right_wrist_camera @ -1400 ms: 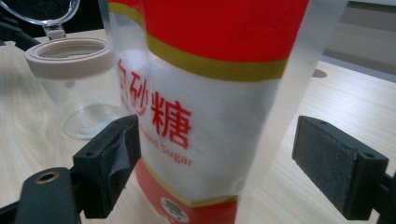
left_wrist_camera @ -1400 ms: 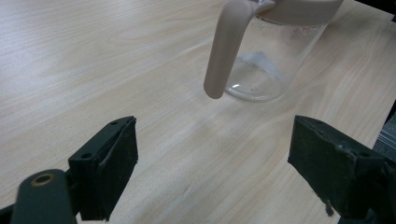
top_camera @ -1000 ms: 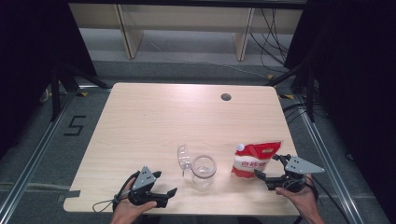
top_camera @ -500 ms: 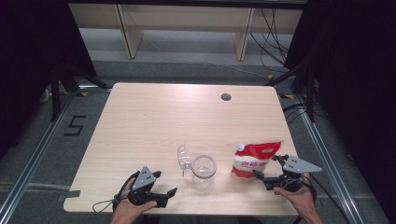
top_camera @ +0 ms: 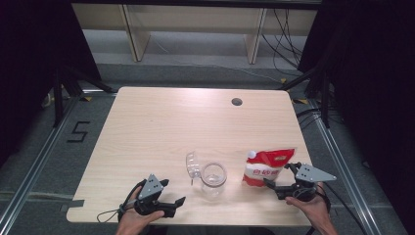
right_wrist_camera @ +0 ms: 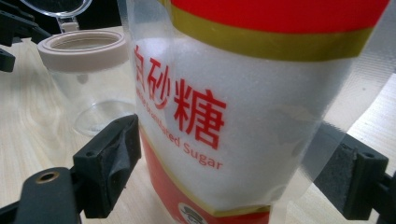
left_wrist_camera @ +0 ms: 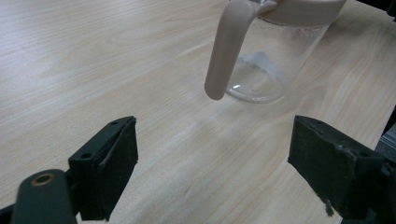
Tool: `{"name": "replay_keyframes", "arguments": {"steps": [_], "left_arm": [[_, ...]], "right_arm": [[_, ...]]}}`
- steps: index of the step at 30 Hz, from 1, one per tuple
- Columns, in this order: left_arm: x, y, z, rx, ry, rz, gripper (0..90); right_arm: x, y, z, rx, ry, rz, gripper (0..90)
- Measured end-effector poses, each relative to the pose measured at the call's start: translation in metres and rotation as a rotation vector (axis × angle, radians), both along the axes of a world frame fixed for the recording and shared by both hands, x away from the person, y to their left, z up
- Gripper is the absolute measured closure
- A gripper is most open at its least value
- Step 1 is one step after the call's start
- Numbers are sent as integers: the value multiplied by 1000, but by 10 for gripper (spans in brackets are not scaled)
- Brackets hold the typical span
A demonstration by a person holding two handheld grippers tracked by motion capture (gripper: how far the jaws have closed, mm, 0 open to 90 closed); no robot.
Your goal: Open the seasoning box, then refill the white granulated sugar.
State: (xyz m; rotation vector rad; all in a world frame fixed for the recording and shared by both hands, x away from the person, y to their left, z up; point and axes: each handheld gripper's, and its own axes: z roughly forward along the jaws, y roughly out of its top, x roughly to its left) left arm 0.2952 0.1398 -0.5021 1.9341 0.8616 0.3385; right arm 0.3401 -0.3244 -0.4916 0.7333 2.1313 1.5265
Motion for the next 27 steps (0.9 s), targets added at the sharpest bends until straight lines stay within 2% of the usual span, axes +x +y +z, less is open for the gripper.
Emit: {"name": "replay_keyframes", "arguments": {"steps": [1,2,3,4,6,7,9,14,16,17,18,19,20,21,22,23,24,27], "left_arm": [[-1,-1,0,-13,11,11,152],[-1,0,0,-9,7,9,152],[0,1,1,8,-7,3,152],[-1,0,0,-1,3,13,152],[0,0,1,7,-5,4,152],[0,0,0,7,-5,4,152],[-1,0,0,0,3,12,152],[-1,0,0,-5,8,14,152],[0,0,0,0,-4,0,152],[0,0,0,7,-5,0,152],[0,0,0,4,-3,1,152],[-1,0,0,-1,5,6,152],[0,0,0,5,-4,-2,152],[0,0,0,4,-4,-1,152],[-1,0,0,4,-1,6,152],[-1,0,0,3,0,6,152],[-2,0,1,6,2,11,152],[-1,1,1,8,-7,-2,152]], "right_arm": [[-1,0,0,1,24,-2,163],[0,0,0,-2,0,-4,163],[0,1,0,-3,5,-1,165],[-1,1,0,-9,12,5,177],[0,1,-1,-12,-14,4,200],[-1,1,0,-11,1,5,209],[-1,1,0,-17,-12,2,214],[-1,0,0,-15,-12,-2,234],[-2,2,-1,8,-8,-22,246],[0,0,-1,-8,-34,-14,252],[-1,0,0,-1,9,2,266],[-3,0,0,11,15,-19,279],[-2,-1,0,15,-6,-24,297],[-2,-2,0,6,5,-17,301],[-1,-1,-1,12,-21,-25,305],[-4,0,0,20,19,-34,307],[-2,-1,0,7,3,-27,312],[-4,-1,0,11,19,-24,340]]}}
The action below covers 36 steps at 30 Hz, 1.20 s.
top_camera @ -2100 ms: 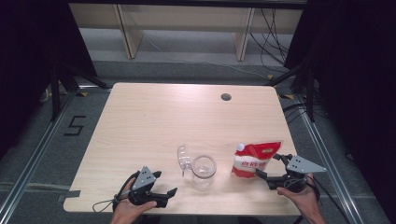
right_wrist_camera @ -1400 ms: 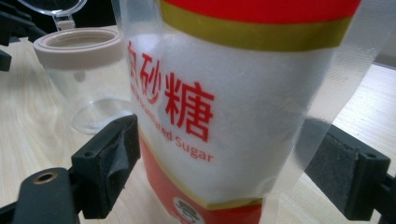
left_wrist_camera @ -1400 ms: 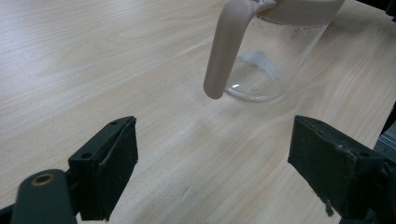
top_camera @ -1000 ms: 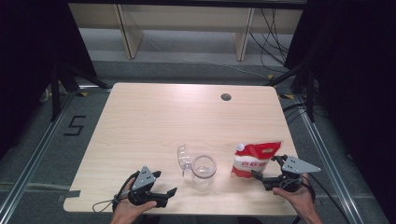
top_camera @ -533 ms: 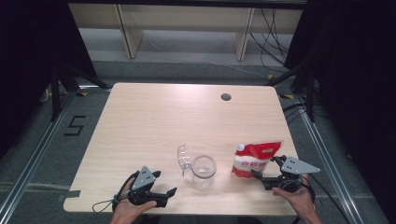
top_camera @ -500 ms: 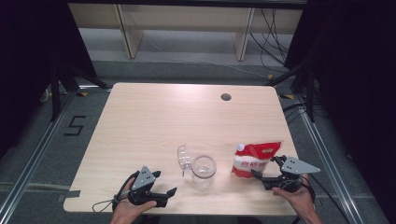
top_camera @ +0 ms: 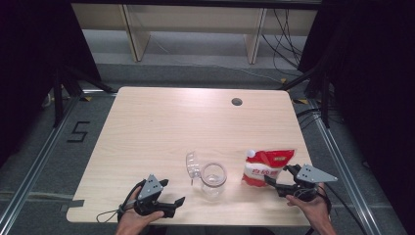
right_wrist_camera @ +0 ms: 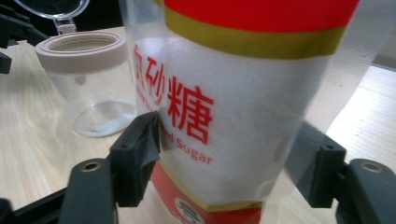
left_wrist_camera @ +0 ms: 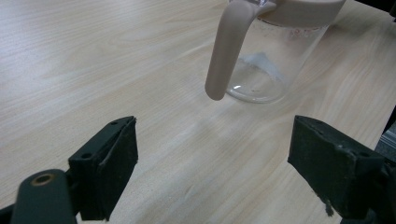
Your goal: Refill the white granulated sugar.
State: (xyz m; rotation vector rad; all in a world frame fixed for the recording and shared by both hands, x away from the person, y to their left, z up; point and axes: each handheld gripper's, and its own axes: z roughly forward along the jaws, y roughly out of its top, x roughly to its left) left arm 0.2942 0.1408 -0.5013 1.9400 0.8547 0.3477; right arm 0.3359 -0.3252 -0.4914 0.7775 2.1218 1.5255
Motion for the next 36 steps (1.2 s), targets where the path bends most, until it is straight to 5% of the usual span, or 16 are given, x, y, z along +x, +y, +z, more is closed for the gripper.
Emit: {"name": "replay_keyframes", "arguments": {"steps": [7,8,9,10,18,30,36], "left_arm": [[0,-1,-1,-13,-5,3,152],[-1,-1,0,-9,0,7,152],[-1,0,0,-3,-2,4,152],[-1,-1,-1,-10,-2,7,152],[-1,1,-1,-4,-7,3,152],[-3,1,-1,-10,2,24,152],[-3,1,-1,-10,2,25,152]], "right_arm": [[-9,4,1,14,38,-24,410],[-7,2,2,-3,2,-21,417],[-12,4,2,20,52,-42,425],[-11,4,2,18,26,-40,431],[-19,11,4,11,43,-76,461],[-37,26,6,14,70,-208,489],[-37,25,6,13,59,-197,476]]}}
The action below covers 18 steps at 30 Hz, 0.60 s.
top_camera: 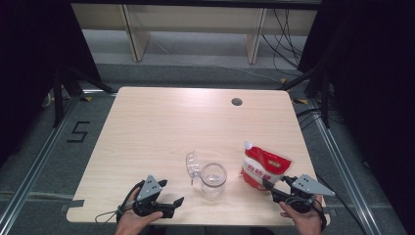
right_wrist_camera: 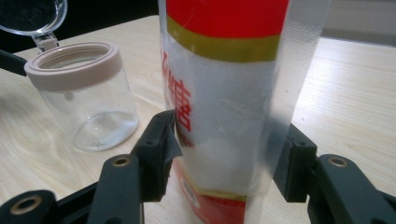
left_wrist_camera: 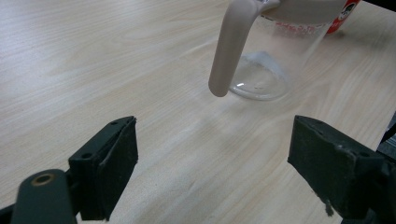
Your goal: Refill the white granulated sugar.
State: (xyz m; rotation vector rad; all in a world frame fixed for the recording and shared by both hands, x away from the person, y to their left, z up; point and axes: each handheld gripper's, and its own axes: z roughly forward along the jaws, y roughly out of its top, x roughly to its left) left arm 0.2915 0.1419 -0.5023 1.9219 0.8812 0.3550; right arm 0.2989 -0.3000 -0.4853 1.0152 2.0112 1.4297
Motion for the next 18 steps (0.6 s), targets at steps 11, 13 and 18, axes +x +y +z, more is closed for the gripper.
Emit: {"name": "replay_keyframes", "arguments": {"steps": [11,13,18], "left_arm": [[1,1,0,8,4,-4,152],[1,1,0,12,-2,-10,152],[1,1,0,15,-5,-13,152]], "right_arm": [[14,4,-8,26,-43,103,318],[15,6,-10,26,-33,98,305],[18,7,-11,29,-65,109,303]]}}
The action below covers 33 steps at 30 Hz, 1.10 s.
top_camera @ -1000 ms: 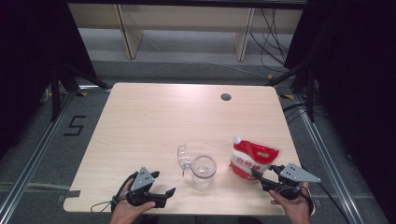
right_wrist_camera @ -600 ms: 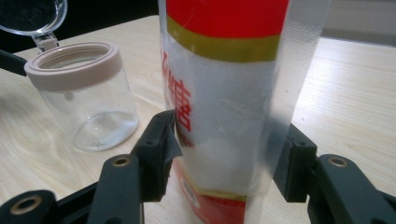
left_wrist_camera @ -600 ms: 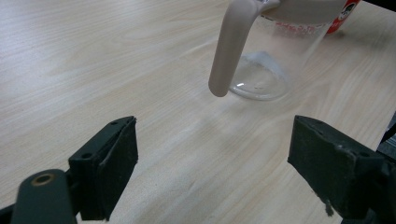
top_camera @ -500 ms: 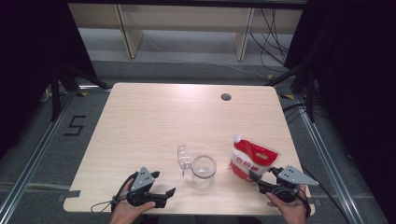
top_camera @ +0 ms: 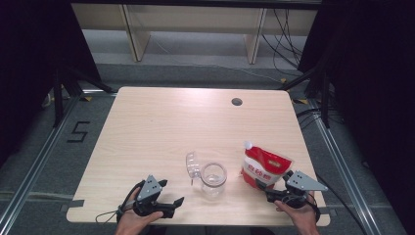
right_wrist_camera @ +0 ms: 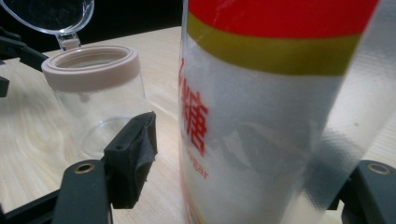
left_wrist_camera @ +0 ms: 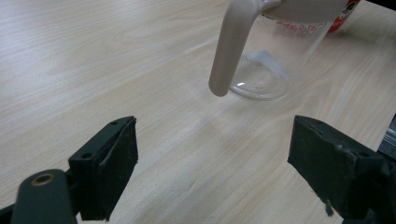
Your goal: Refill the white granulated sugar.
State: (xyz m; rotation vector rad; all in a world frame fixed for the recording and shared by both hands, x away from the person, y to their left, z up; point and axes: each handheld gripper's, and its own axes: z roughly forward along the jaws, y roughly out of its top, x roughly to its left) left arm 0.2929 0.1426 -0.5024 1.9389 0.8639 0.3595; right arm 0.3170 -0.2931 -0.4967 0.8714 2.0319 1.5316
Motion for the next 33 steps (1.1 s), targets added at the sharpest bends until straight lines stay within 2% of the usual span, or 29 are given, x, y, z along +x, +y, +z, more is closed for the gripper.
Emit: {"name": "replay_keyframes", "arguments": {"steps": [3,5,6,7,9,10,11,12,13,14,16,18,21,22,23,24,25,28,29,30,32,33], "left_arm": [[0,0,0,3,-1,2,152],[0,0,0,-2,3,3,153],[-1,0,0,-8,10,11,152],[-1,0,0,-5,9,12,152],[0,0,0,-17,6,19,152],[0,0,0,-12,6,13,152],[0,0,0,-5,8,11,152],[-1,0,0,-8,9,10,152],[-1,0,0,-8,9,9,152],[-1,-1,0,-8,9,9,152],[0,-1,0,-3,1,4,152],[0,0,0,-4,5,7,153],[0,0,0,-9,9,11,152],[0,0,0,-10,9,10,152],[0,0,0,-9,9,10,153],[-1,-1,0,-11,12,9,152],[-1,-1,0,-8,9,8,153],[-1,-1,0,-8,9,8,152],[-1,-1,0,-8,9,8,152],[-1,-1,0,-9,9,8,152],[-1,-1,0,-11,11,9,152],[0,0,0,0,-3,-4,152]], "right_arm": [[2,0,0,-1,15,8,304],[6,0,-1,17,-13,18,306],[3,1,0,27,32,1,316],[4,0,-1,24,17,9,322],[5,-1,0,27,17,20,327],[8,-1,-1,18,-16,36,327],[7,-1,-1,24,-25,17,328],[8,-1,-1,24,-25,23,331],[8,-2,0,17,-6,48,335],[9,-2,0,7,-17,46,338],[9,1,-1,20,-15,21,344],[13,2,-1,5,-52,44,351],[13,3,-2,8,-34,24,351],[15,4,-3,11,-44,20,354],[13,4,-2,9,-13,24,355],[13,5,-3,26,-15,26,355],[14,3,-3,0,-17,38,362],[15,4,-4,14,-1,56,368],[16,3,-4,0,-31,55,371],[14,3,-5,2,-14,35,370],[15,4,-6,13,-38,23,375],[15,3,-6,12,-36,27,378]]}}
